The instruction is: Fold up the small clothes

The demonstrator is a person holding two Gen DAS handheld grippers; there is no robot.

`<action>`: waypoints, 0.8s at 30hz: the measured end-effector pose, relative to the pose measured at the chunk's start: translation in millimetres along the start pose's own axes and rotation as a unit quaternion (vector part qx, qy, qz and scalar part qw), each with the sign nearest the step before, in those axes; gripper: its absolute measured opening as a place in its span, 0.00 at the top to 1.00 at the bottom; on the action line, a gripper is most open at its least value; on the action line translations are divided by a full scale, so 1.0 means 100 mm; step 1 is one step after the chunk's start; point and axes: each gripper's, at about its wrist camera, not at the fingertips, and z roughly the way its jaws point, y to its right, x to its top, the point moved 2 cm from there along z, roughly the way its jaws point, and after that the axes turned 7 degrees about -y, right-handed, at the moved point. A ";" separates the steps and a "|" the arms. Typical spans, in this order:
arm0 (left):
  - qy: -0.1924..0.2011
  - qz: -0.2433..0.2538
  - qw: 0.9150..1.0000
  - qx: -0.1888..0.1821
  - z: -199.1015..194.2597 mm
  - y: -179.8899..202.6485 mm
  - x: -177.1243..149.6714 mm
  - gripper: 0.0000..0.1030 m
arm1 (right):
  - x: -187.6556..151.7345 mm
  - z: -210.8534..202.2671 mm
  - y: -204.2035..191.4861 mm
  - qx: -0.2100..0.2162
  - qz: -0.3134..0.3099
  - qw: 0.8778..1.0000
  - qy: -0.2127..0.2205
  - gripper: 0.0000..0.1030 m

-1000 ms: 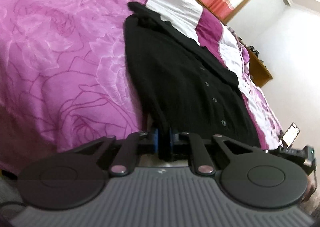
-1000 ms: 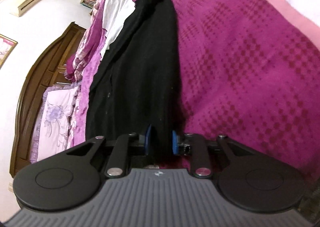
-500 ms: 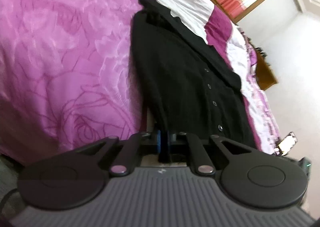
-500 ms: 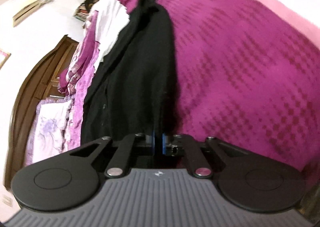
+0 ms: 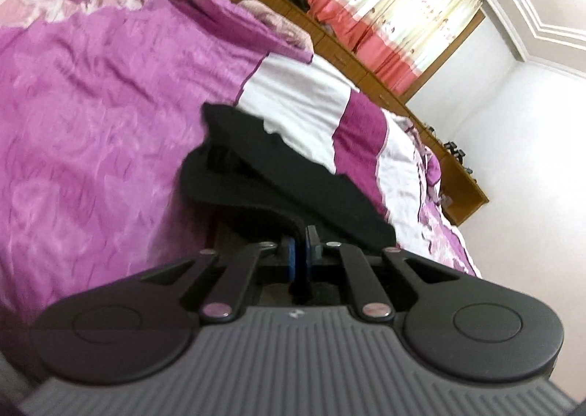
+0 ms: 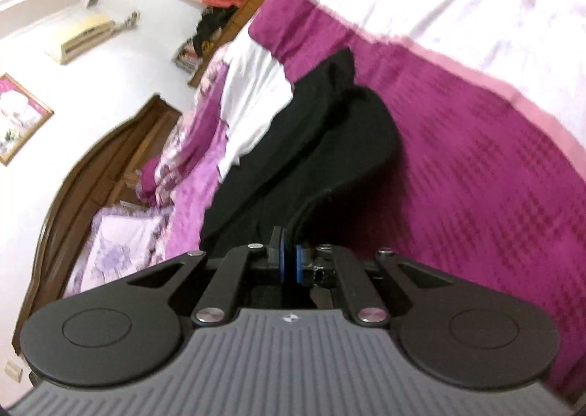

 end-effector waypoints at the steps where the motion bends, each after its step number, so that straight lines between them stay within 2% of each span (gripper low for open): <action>1: 0.002 -0.001 1.000 -0.001 -0.01 0.01 0.04 0.94 | 0.03 -0.02 0.00 0.008 0.009 1.000 0.007 0.95; 3: 0.009 -0.002 1.000 0.002 0.03 0.04 0.13 0.94 | 0.09 -0.07 0.03 0.026 0.022 0.999 0.018 0.95; 7: 0.018 -0.003 1.000 0.006 0.17 0.10 0.29 0.94 | 0.27 -0.01 -0.09 0.030 0.005 0.999 0.021 0.95; 13: 0.027 -0.017 0.999 0.007 0.40 0.20 0.55 0.94 | 0.54 0.31 -0.30 0.046 -0.014 0.999 0.014 0.95; 24: 0.042 0.048 0.998 0.022 0.82 0.60 0.99 0.94 | 1.19 0.64 -0.50 0.055 -0.026 0.998 0.026 0.95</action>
